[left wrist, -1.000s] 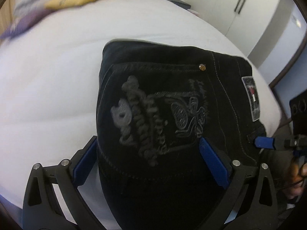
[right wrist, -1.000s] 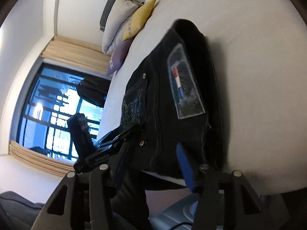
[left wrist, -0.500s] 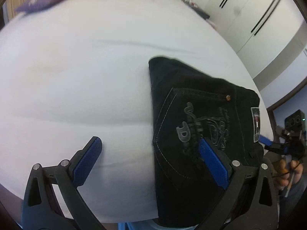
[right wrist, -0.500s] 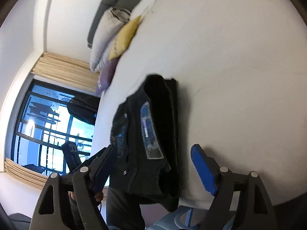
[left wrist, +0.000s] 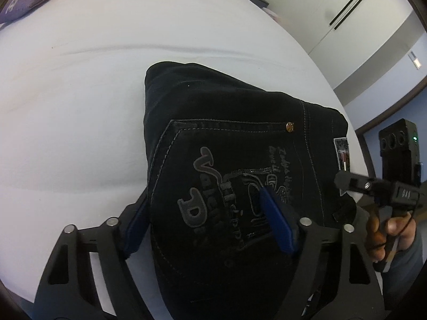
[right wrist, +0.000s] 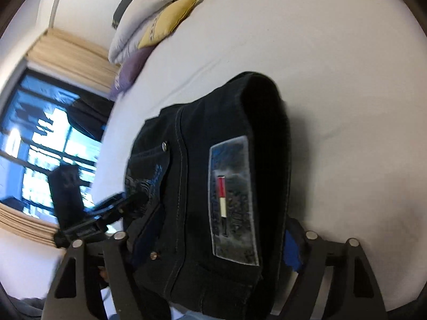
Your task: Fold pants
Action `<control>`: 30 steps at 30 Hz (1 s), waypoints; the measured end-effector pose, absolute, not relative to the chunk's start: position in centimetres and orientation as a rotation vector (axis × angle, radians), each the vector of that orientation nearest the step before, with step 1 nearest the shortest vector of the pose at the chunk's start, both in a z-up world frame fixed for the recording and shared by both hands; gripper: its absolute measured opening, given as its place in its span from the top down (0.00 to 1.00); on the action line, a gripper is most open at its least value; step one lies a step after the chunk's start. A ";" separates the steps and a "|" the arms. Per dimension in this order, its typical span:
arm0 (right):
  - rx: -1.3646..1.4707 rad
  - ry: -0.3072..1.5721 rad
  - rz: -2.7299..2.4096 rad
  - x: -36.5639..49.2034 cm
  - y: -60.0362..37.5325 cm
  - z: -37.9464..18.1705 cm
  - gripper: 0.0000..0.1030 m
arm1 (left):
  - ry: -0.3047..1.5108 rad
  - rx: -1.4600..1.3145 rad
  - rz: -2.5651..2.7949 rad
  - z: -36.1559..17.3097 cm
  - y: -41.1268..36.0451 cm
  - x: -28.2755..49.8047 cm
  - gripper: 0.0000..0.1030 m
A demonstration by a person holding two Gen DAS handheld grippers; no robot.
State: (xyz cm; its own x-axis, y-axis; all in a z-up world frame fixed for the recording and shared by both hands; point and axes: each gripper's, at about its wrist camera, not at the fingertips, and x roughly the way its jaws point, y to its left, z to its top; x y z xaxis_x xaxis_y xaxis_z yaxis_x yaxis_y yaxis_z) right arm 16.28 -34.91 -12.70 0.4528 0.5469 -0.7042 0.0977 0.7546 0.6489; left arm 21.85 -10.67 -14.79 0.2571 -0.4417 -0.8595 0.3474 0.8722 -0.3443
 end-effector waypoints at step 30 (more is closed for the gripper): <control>0.374 0.822 0.202 23.6 -40.4 0.3 0.79 | 0.912 -0.004 -0.532 -1.9 -18.0 31.0 0.81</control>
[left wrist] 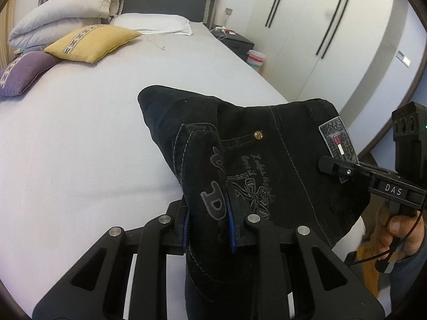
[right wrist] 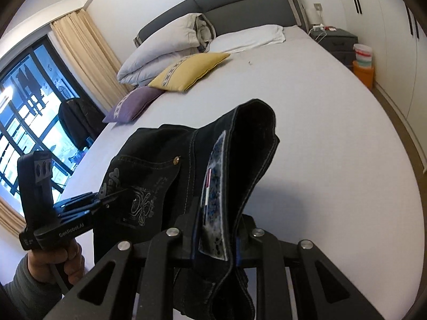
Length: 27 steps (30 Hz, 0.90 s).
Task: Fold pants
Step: 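Open both tools and release the folded jeans on the bed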
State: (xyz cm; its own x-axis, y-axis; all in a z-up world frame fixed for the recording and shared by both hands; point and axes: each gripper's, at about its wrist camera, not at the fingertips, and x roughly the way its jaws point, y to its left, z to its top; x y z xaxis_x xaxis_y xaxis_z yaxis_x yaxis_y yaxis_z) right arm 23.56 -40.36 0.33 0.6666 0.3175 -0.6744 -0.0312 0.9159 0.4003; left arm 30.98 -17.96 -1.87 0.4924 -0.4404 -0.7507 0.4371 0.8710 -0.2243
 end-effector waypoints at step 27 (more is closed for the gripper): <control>0.650 0.849 -0.084 21.2 -47.0 -7.3 0.27 | 0.695 0.054 -0.266 -4.8 -13.8 29.8 0.20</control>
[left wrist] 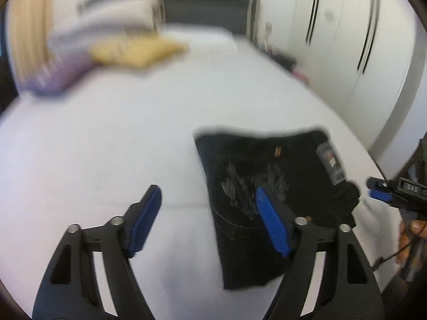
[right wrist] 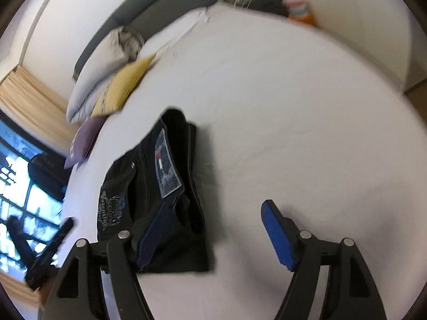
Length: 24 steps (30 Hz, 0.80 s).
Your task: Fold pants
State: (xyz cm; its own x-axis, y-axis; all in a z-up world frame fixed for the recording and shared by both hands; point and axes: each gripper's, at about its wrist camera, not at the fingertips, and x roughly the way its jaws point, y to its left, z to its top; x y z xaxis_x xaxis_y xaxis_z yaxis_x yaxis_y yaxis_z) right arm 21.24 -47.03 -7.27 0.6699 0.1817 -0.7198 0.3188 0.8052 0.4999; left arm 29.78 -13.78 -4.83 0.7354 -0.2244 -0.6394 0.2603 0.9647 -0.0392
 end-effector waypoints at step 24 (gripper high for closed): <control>0.140 -0.073 -0.219 -4.0 -35.2 20.2 0.00 | 0.277 0.145 0.012 14.4 -13.8 4.5 0.00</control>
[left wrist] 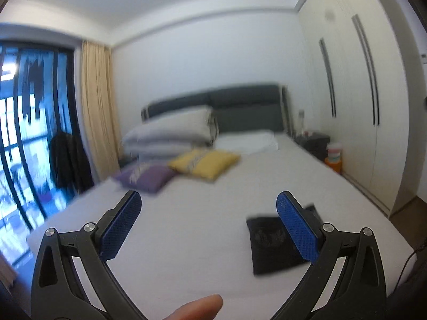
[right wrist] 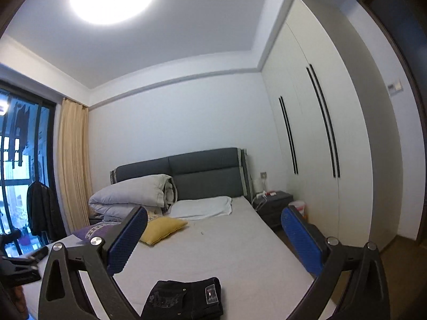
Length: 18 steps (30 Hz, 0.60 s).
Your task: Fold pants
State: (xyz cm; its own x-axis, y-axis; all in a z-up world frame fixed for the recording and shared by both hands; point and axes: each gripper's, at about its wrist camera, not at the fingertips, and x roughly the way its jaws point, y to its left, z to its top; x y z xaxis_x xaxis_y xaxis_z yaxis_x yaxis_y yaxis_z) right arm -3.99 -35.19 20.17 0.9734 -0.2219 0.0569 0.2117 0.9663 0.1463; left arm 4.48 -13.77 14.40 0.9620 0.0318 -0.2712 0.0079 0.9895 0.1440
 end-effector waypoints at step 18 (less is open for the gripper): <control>0.216 0.575 -0.254 2.9 -33.4 11.0 0.00 | 0.806 0.060 -0.058 0.2 -16.4 11.9 0.00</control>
State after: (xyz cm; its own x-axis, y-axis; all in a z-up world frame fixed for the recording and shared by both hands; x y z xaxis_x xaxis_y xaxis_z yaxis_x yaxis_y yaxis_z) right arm 2.92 -33.36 11.02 0.8097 -0.1756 -0.5600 0.2954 0.9465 0.1302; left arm 11.94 -16.40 0.19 0.6912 -0.0293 -0.7221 0.0751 0.9967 0.0315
